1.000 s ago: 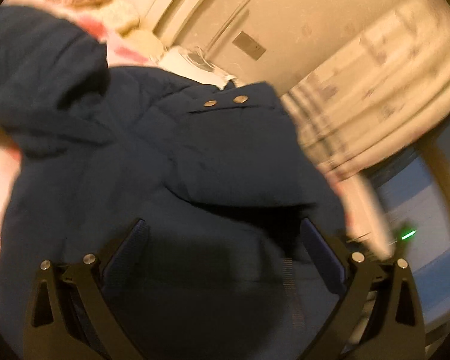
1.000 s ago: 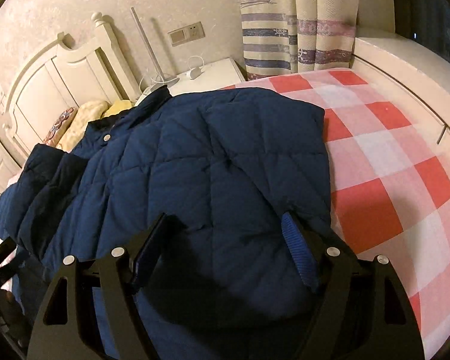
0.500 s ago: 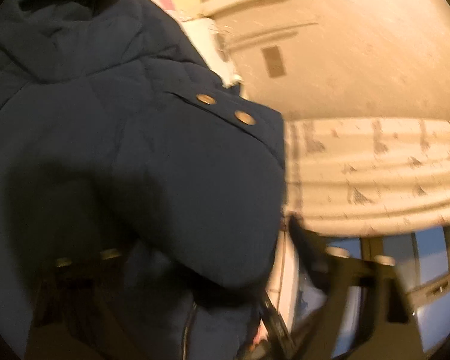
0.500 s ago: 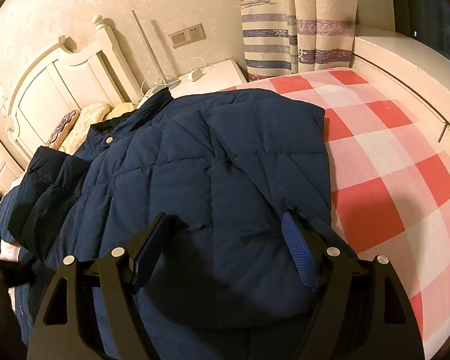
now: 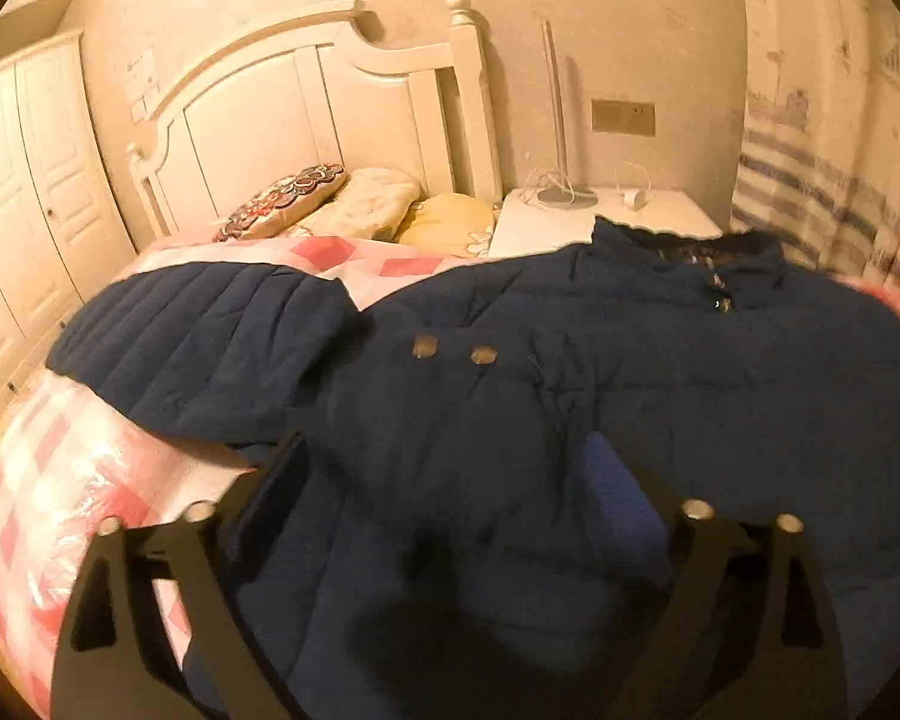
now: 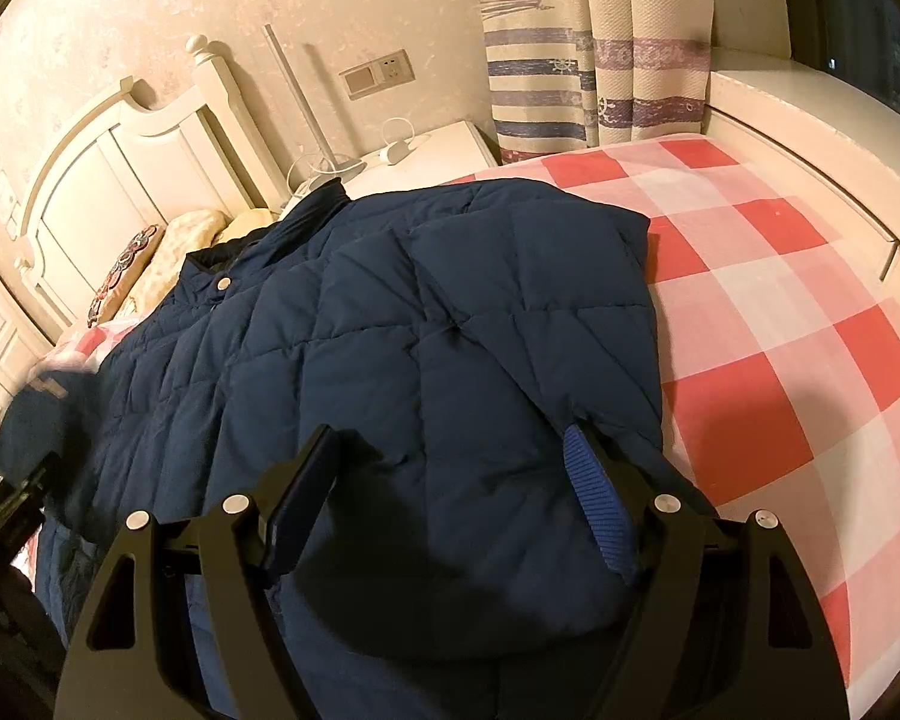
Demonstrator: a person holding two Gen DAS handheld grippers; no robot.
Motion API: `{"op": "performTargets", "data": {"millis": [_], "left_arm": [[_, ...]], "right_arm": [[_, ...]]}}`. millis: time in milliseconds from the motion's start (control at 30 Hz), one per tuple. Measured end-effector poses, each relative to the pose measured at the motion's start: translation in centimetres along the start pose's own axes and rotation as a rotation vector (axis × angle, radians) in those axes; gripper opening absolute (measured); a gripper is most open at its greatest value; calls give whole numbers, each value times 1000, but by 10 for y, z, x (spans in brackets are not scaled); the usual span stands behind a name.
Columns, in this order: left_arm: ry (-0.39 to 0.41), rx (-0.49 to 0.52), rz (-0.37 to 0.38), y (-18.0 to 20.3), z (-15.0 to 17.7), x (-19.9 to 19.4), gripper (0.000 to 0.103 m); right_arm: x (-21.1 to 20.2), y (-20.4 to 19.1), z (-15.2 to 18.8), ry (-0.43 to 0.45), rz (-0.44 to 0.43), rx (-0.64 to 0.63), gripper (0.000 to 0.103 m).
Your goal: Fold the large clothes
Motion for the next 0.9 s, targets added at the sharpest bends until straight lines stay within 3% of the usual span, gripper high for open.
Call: {"op": "performTargets", "data": {"millis": [133,267,400,633,700,800,900], "left_arm": [[19,-69,-11,-20,-8,-8,99],[-35,30,-4,-17,-1,9,99],[-167,115,6,-9,28,42,99],[-105,86,-2,-18,28,30,99],[-61,77,-61,-23,24,23,99],[86,83,-242,-36,11,-4,101],[155,0,-323,-68,-5,-23,101]], "right_arm": [[0,0,0,0,-1,0,75],[0,0,0,2,-2,1,75],[0,0,0,3,2,-4,75],[2,-1,-1,0,0,-12,77],[2,-1,-1,0,0,-13,77],[2,-1,-1,-1,-1,-16,78],[3,-1,-1,-3,-4,-16,79]]}}
Point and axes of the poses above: each gripper's, at about its wrist camera, not at the fingertips, and x roughly the way its jaws point, y to its right, z to its underside, the point moved 5 cm from there along x, roughly the way its jaws point, and after that the axes turned 1 degree about y, right-handed, at the moved point
